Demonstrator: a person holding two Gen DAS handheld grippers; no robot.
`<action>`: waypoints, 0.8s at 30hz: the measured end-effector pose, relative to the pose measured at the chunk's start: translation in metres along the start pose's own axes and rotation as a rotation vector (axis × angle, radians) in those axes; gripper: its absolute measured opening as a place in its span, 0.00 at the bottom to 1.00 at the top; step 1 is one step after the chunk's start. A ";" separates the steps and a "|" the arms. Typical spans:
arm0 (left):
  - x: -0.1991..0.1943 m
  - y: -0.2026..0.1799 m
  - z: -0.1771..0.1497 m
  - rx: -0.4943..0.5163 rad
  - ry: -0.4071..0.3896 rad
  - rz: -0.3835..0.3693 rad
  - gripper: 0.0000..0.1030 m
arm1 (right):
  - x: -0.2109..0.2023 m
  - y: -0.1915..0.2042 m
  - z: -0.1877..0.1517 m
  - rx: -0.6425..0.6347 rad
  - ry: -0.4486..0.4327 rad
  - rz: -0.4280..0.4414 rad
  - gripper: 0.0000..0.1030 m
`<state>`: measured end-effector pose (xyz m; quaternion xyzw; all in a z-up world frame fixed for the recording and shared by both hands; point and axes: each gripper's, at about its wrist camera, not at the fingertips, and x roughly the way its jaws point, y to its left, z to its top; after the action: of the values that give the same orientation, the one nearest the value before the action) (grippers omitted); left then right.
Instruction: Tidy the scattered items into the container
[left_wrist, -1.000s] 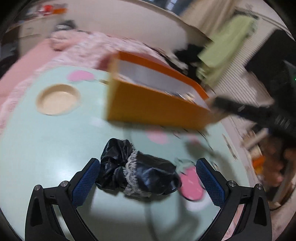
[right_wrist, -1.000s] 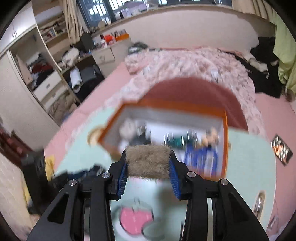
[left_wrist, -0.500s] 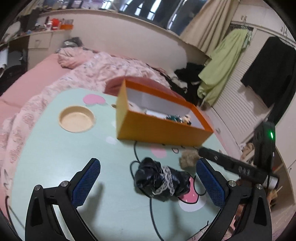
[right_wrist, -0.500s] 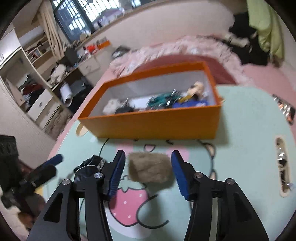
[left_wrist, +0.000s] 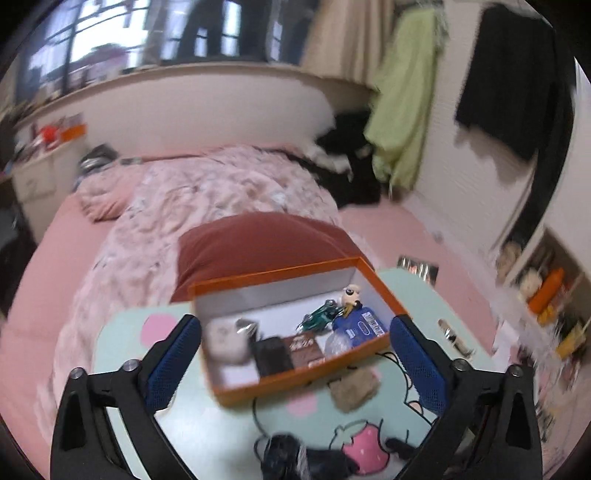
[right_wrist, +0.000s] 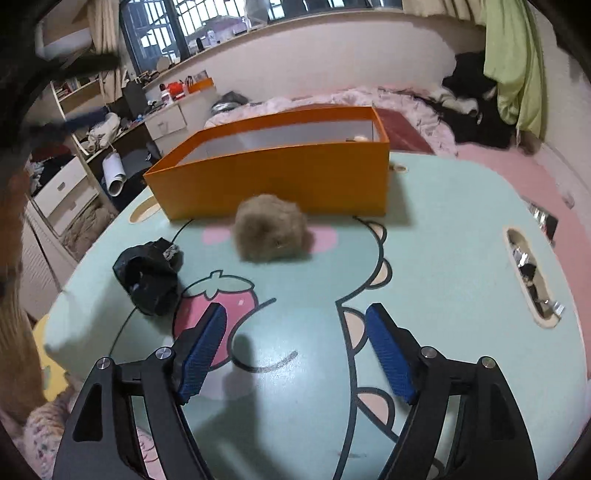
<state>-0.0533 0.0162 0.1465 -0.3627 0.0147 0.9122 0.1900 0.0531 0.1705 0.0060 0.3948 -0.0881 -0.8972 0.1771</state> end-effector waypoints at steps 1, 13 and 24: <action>0.014 -0.006 0.007 0.022 0.032 0.010 0.90 | 0.001 0.004 -0.001 -0.017 -0.003 -0.020 0.75; 0.125 -0.037 0.028 0.100 0.303 0.027 0.55 | 0.009 0.024 -0.010 -0.114 0.008 -0.096 0.82; 0.163 -0.048 0.001 0.159 0.433 0.063 0.40 | 0.010 0.027 -0.011 -0.113 0.010 -0.092 0.82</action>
<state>-0.1448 0.1158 0.0437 -0.5334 0.1382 0.8144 0.1819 0.0616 0.1419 -0.0004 0.3922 -0.0183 -0.9060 0.1583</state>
